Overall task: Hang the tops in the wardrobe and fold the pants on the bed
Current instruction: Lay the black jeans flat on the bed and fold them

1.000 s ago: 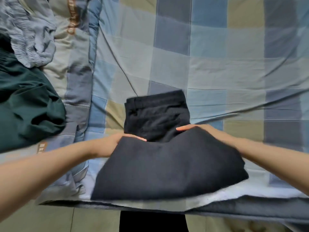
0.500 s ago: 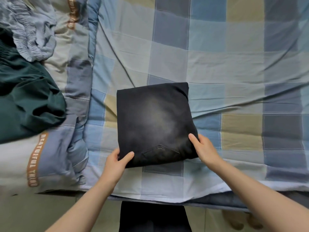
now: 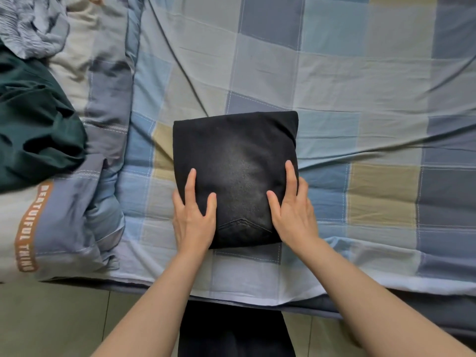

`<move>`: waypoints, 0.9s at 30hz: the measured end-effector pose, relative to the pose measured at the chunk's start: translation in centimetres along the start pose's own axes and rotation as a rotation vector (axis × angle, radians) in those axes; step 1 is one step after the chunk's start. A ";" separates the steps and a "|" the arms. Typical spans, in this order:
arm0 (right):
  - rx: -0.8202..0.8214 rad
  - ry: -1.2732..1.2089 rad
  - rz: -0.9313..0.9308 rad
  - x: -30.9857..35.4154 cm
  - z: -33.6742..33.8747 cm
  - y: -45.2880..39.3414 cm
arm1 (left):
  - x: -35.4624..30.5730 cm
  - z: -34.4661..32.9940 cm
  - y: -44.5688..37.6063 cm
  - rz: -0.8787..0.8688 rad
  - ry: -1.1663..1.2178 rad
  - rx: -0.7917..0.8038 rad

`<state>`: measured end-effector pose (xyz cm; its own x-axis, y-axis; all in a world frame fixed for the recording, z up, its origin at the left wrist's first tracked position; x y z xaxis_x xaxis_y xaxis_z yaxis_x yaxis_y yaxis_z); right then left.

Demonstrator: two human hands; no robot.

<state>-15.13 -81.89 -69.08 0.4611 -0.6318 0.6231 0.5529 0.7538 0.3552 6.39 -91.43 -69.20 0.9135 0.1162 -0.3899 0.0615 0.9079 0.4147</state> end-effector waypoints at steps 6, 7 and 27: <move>0.071 -0.063 -0.069 -0.5 1.7 1.0 | -1.3 2.3 2.4 -0.010 -0.042 -0.044; 0.071 -0.057 -0.068 -0.3 2.3 1.4 | -1.9 3.2 3.1 -0.028 -0.040 -0.069; -0.318 -0.216 -0.145 14.6 26.6 23.5 | -16.4 26.9 18.9 -0.628 -0.012 -0.066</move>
<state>-13.82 -68.58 -33.13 0.2248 -0.6496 0.7263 0.8043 0.5445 0.2381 3.43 -87.06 -32.88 0.7157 -0.4508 -0.5333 0.5626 0.8247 0.0578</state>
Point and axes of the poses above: each hand's wrist, its own y-axis away from the middle knuckle, its own z-axis out of the back of the hand, x = y × z, the point moved 9 cm from there along -y, towards the middle knuckle, and after that the axes turned 14 degrees about -y, right-handed, at the moved point
